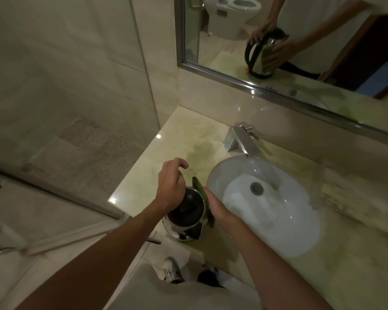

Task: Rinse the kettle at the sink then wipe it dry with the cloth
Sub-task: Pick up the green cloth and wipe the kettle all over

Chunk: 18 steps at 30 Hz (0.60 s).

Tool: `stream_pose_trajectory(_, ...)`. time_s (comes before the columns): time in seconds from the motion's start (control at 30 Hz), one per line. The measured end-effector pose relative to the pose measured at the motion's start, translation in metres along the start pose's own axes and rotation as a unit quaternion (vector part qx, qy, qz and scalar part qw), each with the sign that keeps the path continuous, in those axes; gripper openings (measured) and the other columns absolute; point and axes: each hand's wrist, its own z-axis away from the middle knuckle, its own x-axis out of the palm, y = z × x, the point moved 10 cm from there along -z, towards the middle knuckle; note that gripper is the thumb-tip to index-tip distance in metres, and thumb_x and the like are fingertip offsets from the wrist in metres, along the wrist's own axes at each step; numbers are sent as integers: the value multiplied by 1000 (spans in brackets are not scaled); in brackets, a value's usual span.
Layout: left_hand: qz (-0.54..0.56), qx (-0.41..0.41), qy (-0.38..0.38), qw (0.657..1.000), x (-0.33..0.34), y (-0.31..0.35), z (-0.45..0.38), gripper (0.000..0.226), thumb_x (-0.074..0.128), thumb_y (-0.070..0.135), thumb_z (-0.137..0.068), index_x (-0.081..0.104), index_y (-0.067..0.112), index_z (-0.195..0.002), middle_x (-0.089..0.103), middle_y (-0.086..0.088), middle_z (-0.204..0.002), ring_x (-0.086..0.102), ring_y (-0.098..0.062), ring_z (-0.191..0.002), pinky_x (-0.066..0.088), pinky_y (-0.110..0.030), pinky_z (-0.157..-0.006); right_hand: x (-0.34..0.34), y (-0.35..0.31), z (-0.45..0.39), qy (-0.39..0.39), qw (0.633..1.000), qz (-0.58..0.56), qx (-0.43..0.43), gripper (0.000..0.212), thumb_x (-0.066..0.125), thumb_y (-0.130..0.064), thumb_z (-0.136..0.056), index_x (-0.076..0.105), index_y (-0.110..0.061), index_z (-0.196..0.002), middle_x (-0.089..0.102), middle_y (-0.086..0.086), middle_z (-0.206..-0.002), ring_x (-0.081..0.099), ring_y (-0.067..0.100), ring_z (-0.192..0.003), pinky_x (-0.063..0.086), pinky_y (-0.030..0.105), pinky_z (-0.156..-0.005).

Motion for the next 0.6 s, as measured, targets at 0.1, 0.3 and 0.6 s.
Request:
stream_pose_trajectory(0.1,4,4,5,1000,-2,1,1,39,32,-5,-82,55,22,-98,55,-1,-112,42,-7,-104,33,-23,-88,-14,27,14,130,989,-71,-5,66,29,-62,-99,35,-21,-151,38,-9,-149,35,9,-135,28,33,-117)
stream_pose_trajectory(0.3,12,12,0,1000,-2,8,2,40,30,-9,-82,54,17,-100,50,-1,-112,36,-4,-106,30,-18,-90,12,14,48,139,975,-103,-137,39,18,-32,-108,22,-39,-146,29,-20,-147,29,-5,-134,28,16,-107)
stream_pose_trajectory(0.6,-49,92,-151,983,39,43,-29,39,28,-10,-81,49,9,-108,48,-10,-111,42,-21,-103,33,-22,-83,-5,16,21,164,977,-132,-31,62,31,-70,-93,50,-33,-138,51,-8,-140,44,13,-131,34,40,-115)
